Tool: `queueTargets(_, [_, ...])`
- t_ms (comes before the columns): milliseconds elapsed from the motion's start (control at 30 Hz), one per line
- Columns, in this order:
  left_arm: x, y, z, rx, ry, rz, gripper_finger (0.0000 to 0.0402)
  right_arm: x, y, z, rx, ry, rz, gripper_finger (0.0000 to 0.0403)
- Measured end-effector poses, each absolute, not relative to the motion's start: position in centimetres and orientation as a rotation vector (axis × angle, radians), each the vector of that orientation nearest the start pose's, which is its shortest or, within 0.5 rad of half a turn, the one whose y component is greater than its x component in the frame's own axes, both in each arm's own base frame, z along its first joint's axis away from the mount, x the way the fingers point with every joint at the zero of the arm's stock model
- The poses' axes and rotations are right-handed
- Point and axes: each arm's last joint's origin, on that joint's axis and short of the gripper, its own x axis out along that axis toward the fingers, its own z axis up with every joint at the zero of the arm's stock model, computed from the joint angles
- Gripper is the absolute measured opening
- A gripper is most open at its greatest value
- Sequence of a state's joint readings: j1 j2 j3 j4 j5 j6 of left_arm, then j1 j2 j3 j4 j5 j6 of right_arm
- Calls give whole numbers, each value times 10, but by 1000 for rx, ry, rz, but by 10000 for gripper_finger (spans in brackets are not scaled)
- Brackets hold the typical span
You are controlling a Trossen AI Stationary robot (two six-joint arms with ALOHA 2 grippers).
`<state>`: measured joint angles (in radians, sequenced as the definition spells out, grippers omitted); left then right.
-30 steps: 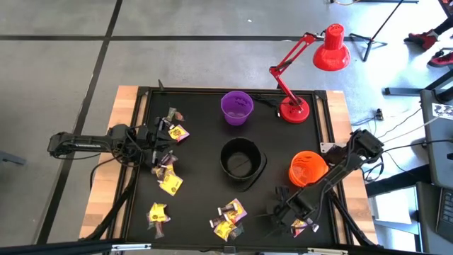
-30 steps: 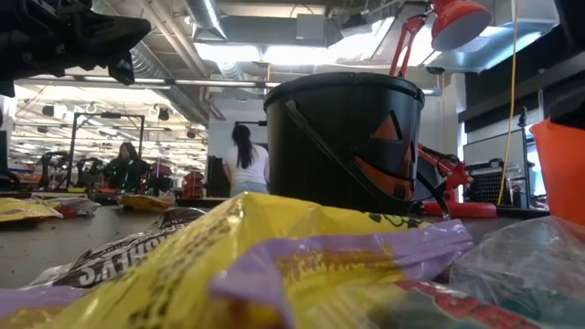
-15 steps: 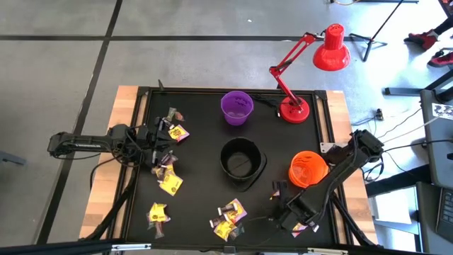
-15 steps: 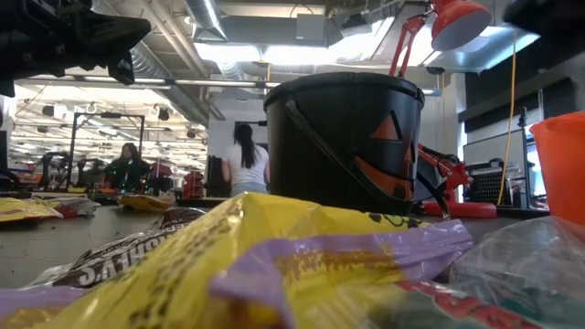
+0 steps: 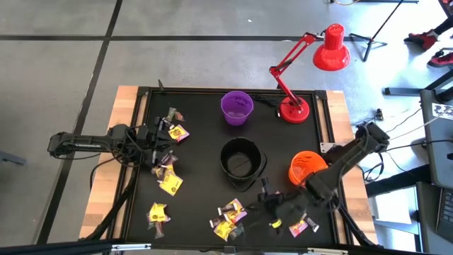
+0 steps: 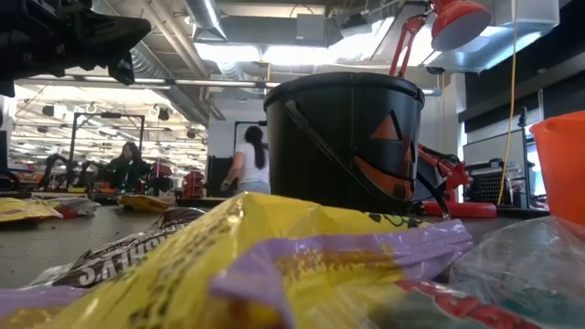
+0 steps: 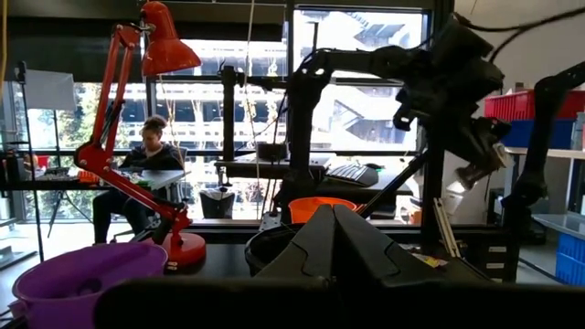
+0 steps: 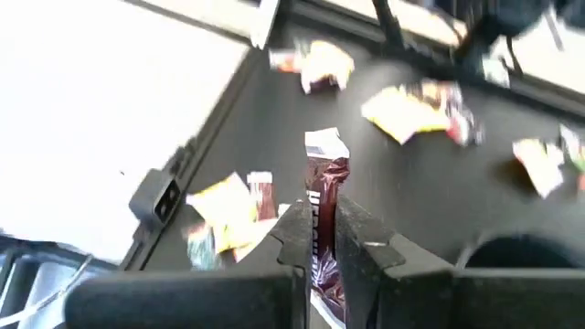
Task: Sort candy
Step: Put the brown chocolate into the black bucket
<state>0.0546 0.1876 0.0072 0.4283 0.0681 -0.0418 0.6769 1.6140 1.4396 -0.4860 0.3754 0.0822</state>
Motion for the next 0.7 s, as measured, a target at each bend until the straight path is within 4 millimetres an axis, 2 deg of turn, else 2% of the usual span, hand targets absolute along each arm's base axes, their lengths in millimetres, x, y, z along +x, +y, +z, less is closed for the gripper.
queueTargets(133, [106, 4, 191, -26, -247, -19, 0, 295, 190, 327, -260, 568, 255, 34])
queueTargets(467, [106, 4, 191, -26, -247, -19, 0, 320, 103, 320, -176, 545, 8, 35])
queueTargets(600, [106, 4, 191, -26, -247, -19, 0, 326, 74, 308, -151, 559, -76, 35])
queueTargets(700, [106, 4, 191, -26, -247, -18, 0, 328, 59, 293, -119, 573, -69, 35])
